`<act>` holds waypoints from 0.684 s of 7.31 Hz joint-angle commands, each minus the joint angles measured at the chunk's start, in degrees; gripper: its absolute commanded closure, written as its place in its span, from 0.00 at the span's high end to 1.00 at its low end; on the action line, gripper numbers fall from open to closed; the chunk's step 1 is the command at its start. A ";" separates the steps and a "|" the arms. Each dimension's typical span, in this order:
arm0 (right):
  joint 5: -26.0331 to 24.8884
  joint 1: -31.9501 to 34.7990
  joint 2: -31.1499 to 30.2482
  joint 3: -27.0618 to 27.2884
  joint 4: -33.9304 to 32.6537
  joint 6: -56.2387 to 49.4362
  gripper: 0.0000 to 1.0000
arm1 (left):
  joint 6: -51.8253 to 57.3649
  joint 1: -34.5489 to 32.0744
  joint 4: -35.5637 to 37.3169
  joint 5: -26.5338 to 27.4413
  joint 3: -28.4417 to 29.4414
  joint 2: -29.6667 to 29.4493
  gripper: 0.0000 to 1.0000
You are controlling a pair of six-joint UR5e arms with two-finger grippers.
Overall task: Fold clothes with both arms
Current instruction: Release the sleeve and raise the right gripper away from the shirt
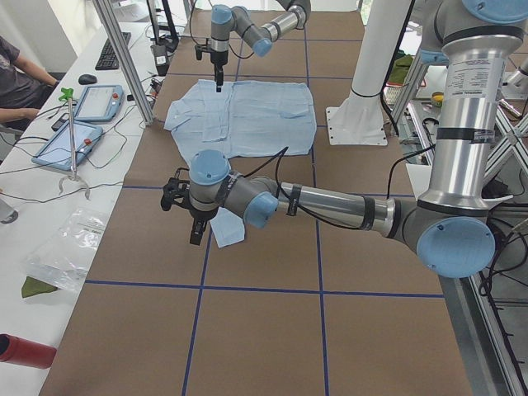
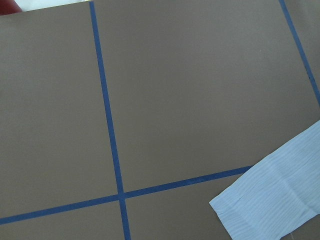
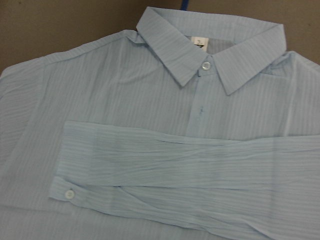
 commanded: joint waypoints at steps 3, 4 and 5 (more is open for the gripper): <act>13.12 14.38 -17.51 10.11 -0.96 -17.62 1.00 | -24.30 11.29 -18.36 8.77 0.14 6.25 0.99; 14.64 17.99 -19.89 10.11 -1.04 -21.32 1.00 | -27.56 12.98 -20.49 11.76 0.14 7.41 0.99; 14.66 19.67 -21.74 10.02 -1.04 -26.06 1.00 | -29.42 13.43 -20.51 13.53 0.40 7.42 0.99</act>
